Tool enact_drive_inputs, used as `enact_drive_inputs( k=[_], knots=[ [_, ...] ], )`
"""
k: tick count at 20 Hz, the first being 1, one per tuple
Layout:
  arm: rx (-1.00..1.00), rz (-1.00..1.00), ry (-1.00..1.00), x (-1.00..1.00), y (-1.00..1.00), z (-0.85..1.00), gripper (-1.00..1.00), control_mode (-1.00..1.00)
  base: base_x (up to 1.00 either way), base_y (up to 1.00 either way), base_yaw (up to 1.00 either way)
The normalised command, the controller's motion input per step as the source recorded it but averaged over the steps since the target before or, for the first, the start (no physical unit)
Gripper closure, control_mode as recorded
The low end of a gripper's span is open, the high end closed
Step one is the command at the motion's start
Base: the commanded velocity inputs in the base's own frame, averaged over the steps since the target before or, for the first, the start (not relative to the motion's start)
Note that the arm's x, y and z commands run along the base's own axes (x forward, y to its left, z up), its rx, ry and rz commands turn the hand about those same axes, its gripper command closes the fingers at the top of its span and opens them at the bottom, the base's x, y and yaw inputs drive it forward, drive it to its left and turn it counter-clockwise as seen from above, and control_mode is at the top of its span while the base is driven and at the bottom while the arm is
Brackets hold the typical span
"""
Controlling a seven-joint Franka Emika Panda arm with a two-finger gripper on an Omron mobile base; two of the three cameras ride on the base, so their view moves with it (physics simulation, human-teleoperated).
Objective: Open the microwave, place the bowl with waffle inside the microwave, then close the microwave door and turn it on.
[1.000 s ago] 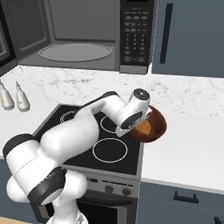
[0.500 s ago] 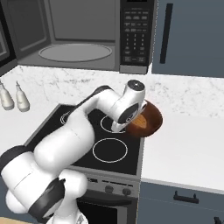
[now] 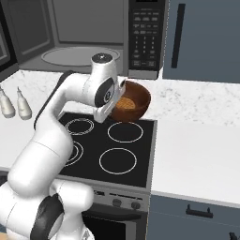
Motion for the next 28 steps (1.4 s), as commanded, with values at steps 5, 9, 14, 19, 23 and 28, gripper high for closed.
enact_drive_inputs(
  k=[5, 9, 14, 19, 23, 28],
  knots=[
    [-0.03, 0.28, -0.19, 0.00, 0.84, 0.84, 1.00, -1.00, 0.00, 0.00, 0.00],
    [0.00, 0.29, -0.05, 0.16, 0.81, 0.80, 1.00, -1.00, 0.00, 0.00, 0.00],
    [-0.05, 0.17, -0.16, -0.21, 0.70, 0.69, 1.00, -1.00, 0.00, 0.00, 0.00],
    [-0.07, 0.08, -0.29, -0.77, 0.43, 0.60, 1.00, -1.00, 0.00, 0.00, 0.00],
    [-0.08, 0.08, -0.43, -0.97, 0.38, 0.61, 1.00, -1.00, 0.00, 0.00, 0.00],
    [-0.01, 0.08, -0.20, -0.02, 0.25, 0.44, 1.00, -1.00, 0.00, 0.00, 0.00]
  ],
)
